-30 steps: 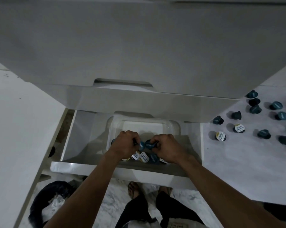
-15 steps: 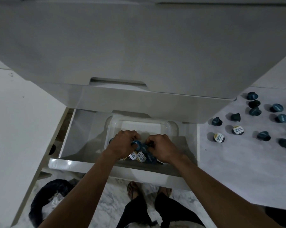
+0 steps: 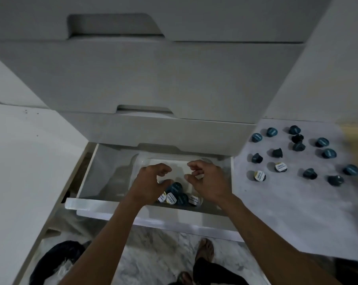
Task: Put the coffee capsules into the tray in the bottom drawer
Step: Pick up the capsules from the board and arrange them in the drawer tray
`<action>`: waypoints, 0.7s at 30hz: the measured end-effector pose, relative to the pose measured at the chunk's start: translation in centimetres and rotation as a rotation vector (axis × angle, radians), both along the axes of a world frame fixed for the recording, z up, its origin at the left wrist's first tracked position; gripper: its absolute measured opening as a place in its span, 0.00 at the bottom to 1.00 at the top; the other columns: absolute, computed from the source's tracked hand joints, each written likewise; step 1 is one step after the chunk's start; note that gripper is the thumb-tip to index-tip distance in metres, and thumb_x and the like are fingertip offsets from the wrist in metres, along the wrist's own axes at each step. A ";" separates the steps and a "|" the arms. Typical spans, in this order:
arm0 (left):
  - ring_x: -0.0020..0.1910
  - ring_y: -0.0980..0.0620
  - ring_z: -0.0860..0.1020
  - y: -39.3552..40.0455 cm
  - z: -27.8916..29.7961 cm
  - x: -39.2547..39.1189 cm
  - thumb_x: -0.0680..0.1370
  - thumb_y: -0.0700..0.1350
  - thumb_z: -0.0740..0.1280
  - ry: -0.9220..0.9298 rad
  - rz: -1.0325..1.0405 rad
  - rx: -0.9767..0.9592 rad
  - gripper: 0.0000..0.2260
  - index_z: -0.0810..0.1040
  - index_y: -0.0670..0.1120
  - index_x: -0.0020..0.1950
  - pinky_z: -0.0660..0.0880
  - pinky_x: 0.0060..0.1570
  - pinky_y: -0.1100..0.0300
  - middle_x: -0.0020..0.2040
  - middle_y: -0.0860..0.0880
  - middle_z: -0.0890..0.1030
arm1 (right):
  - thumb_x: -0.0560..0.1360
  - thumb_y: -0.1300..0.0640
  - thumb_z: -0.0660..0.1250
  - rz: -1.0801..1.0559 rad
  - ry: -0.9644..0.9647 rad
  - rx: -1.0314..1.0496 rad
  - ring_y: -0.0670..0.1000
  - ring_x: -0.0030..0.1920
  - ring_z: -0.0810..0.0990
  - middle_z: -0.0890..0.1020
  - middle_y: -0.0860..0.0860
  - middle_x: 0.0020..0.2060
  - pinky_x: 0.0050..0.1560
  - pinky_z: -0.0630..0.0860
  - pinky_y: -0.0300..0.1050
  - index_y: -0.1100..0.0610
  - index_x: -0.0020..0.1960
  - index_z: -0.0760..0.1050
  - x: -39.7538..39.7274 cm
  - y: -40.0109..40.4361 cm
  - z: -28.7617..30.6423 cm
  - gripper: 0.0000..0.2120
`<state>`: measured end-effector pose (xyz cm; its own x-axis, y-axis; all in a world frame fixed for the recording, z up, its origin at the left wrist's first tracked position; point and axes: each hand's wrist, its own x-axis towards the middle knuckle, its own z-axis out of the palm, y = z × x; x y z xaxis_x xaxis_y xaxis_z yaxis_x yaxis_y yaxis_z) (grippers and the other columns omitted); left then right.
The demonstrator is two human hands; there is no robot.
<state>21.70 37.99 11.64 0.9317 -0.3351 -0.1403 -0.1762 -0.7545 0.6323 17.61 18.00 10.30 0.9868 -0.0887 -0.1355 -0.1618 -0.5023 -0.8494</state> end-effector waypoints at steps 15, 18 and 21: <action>0.45 0.64 0.80 -12.2 4.5 -7.8 0.72 0.47 0.75 -0.098 -0.128 -0.288 0.11 0.81 0.49 0.53 0.75 0.46 0.71 0.46 0.58 0.82 | 0.71 0.57 0.76 -0.370 -0.153 0.120 0.39 0.43 0.81 0.83 0.46 0.47 0.41 0.76 0.29 0.53 0.58 0.79 -12.0 -9.6 4.8 0.16; 0.46 0.66 0.79 -17.3 4.9 -8.5 0.72 0.47 0.75 -0.090 -0.164 -0.310 0.11 0.82 0.50 0.53 0.72 0.45 0.76 0.46 0.58 0.83 | 0.71 0.58 0.76 -0.422 -0.177 0.079 0.36 0.42 0.81 0.83 0.43 0.45 0.39 0.74 0.25 0.49 0.54 0.80 -13.5 -14.6 5.1 0.13; 0.46 0.66 0.79 -22.6 4.6 -8.7 0.72 0.48 0.74 -0.079 -0.172 -0.310 0.09 0.81 0.52 0.52 0.73 0.44 0.73 0.46 0.59 0.83 | 0.71 0.56 0.75 -0.465 -0.174 0.040 0.34 0.43 0.80 0.83 0.43 0.44 0.39 0.73 0.25 0.49 0.55 0.79 -14.2 -20.2 4.6 0.14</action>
